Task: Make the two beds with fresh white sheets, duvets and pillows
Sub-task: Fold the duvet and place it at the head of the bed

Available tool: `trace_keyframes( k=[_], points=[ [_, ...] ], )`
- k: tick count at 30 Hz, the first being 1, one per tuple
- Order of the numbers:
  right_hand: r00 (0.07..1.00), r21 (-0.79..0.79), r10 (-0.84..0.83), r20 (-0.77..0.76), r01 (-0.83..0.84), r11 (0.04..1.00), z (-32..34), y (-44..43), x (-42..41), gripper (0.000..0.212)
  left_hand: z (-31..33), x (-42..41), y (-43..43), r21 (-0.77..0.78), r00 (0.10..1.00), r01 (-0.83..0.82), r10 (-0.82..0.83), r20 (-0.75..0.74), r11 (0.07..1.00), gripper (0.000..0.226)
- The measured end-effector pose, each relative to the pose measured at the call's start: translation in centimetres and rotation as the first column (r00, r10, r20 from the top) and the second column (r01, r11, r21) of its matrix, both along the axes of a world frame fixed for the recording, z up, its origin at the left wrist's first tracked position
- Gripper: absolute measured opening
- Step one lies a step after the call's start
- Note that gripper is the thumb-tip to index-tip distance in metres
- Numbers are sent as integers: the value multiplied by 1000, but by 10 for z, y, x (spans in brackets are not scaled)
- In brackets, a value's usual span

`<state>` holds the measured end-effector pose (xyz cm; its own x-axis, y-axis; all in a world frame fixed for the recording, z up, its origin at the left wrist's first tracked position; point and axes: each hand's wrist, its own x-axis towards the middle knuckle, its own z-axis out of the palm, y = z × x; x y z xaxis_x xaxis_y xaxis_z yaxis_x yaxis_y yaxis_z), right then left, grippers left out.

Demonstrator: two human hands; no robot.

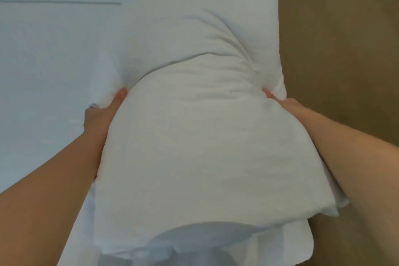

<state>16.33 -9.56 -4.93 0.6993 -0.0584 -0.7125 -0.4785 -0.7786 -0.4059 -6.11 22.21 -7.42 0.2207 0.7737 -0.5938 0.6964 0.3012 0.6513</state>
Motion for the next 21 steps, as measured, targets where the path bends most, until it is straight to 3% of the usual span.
trace_keyframes(
  k=[2, 5, 7, 9, 10, 12, 17, 21],
  points=[
    [999, -24, 15, 43, -14, 1000, 27, -28, 60, 103, 12, 61, -19, -81, 998, 58, -57, 20, 995, 107],
    [993, -77, 74, 94, -67, 995, 32, -60, 117, 93, 13, 115, -57, -146, 916, 393, -400, -21, 908, 97],
    [970, -181, 154, 189, -119, 976, 14, -71, 120, 88, 2, 130, -102, -91, 756, 651, -654, -9, 754, 91],
    [887, -330, 389, 250, -300, 895, -9, -71, 96, 78, -10, 135, -148, 47, 516, 856, -841, -162, 516, 95],
    [818, -390, 515, 255, -400, 829, -17, -69, 83, 72, -15, 137, -164, 104, 423, 906, -866, -268, 411, 93],
    [739, -422, 622, 259, -493, 761, -27, -67, 68, 65, -25, 141, -183, 143, 364, 932, -850, -382, 334, 86],
    [726, -463, 666, 170, -538, 705, -52, -76, 65, 68, -41, 144, -190, 256, 242, 959, -827, -507, 124, 82],
    [789, -469, 602, 120, -490, 735, -55, -85, 68, 74, -37, 194, -200, 282, 65, 954, -854, -517, -98, 75]
  ],
)
